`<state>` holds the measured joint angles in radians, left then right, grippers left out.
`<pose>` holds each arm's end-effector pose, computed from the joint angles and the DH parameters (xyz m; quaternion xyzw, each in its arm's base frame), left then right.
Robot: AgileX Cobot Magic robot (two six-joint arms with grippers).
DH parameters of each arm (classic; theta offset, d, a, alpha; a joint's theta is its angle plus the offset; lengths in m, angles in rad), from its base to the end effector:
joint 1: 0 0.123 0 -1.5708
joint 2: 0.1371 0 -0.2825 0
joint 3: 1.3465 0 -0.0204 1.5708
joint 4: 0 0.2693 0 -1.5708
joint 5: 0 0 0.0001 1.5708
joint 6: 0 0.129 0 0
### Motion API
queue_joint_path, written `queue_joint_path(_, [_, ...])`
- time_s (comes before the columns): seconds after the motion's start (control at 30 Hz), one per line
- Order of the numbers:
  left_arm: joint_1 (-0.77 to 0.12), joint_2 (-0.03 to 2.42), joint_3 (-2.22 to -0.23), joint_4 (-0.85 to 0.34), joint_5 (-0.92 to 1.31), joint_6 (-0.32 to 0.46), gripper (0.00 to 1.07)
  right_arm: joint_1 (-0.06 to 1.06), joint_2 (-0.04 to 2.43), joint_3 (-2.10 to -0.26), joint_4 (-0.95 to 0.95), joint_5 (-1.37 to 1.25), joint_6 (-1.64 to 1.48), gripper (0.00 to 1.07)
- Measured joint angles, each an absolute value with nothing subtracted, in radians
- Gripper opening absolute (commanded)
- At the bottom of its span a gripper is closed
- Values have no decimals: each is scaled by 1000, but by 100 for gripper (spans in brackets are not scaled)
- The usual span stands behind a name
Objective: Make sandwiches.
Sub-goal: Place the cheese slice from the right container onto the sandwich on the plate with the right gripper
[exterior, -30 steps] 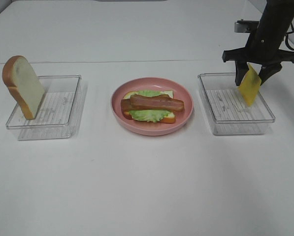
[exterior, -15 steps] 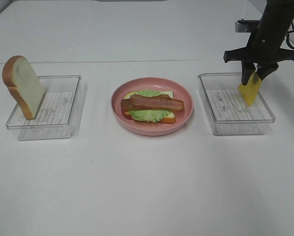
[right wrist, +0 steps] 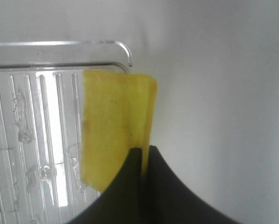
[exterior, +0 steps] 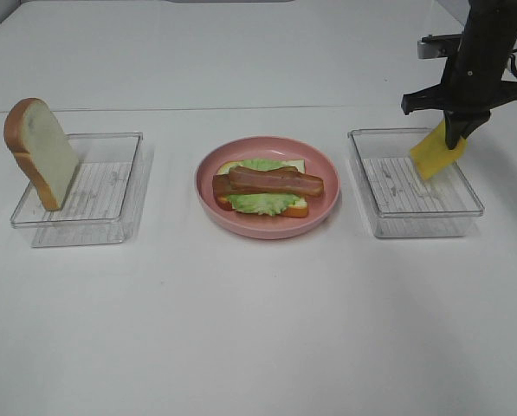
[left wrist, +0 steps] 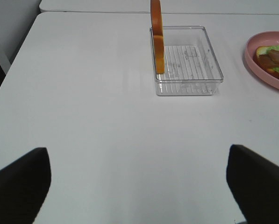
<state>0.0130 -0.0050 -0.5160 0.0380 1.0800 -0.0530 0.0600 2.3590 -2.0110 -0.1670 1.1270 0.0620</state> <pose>0.0441 0.0049 0.2722 -0.0292 0.8521 0.0085 0.5224 0.5151 0.0115 0.1179 -0.0278 0.9924 -0.0726 0.0957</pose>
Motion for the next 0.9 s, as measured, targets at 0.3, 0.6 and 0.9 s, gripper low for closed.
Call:
queue_joint_path(0.3, [13, -5, -516, 38, 1080, -53, 94, 60, 2279, -2011, -68, 1155, 38, 0])
queue_joint_path(0.6, [13, -5, -516, 38, 1080, -53, 94, 60, 2121, -1965, 313, 1147, -92, 0])
queue_joint_path(0.9, [13, -5, -516, 38, 1080, -53, 94, 74, 2065, -1689, 797, 988, -330, 0])
